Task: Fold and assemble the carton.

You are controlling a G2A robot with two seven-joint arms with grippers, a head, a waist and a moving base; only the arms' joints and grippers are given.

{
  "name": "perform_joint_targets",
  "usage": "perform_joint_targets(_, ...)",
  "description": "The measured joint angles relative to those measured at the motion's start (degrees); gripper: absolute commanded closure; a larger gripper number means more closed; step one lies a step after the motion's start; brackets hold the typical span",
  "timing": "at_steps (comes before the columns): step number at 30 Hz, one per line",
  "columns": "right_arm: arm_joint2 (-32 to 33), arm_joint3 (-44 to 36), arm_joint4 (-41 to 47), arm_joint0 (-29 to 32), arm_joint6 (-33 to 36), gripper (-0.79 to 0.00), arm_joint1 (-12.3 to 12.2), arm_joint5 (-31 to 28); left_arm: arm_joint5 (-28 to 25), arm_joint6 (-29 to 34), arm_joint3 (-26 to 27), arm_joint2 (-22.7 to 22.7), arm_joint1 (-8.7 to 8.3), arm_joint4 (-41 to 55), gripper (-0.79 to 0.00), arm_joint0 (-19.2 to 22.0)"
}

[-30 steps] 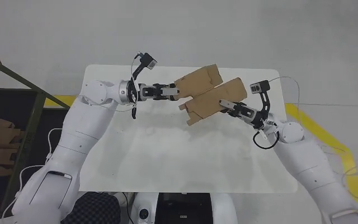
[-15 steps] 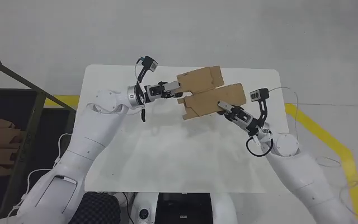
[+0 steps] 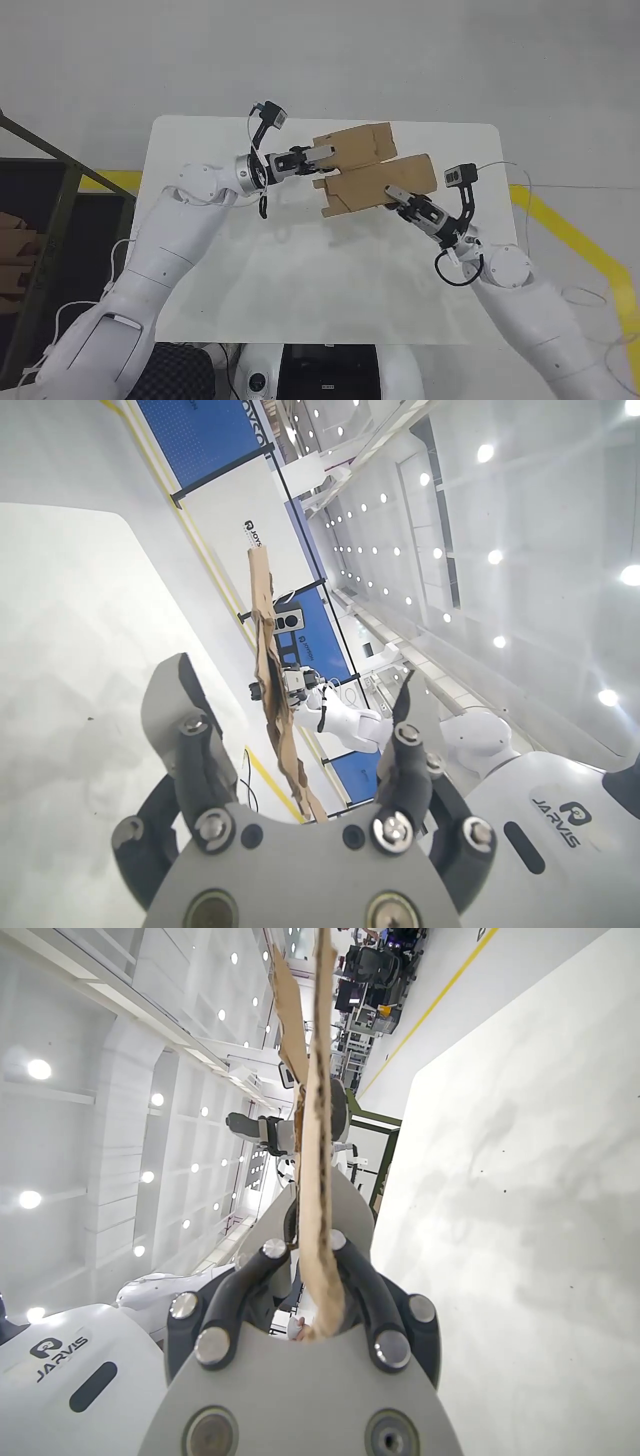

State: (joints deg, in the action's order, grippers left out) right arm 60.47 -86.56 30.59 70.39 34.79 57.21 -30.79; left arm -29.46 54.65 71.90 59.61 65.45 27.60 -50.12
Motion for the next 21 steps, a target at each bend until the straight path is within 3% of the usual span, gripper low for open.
perform_joint_targets(6, 0.58, -0.29, -0.29, 0.59, 0.01, -0.003, 0.33, 0.12, 0.49, 0.00, -0.43, -0.01, 0.26, 0.89, 0.000, -0.06)
perform_joint_targets(8, 0.87, -0.44, -0.56, 0.80, 0.02, -0.785, 0.40, 0.08, 0.45, 0.05, -0.67, -0.04, 0.34, 0.95, 0.000, 0.02)
perform_joint_targets(16, 3.89, 1.27, -1.98, 0.77, 0.53, -0.785, 0.48, -4.29, 1.11, 1.70, -1.37, 1.55, 0.18, 1.31, 0.000, 0.58)
perform_joint_targets(21, 5.53, 5.52, -3.70, -1.68, 5.56, -0.785, 0.38, -8.79, 2.83, 7.40, -1.06, 4.14, -0.64, 2.62, 0.000, 0.93)
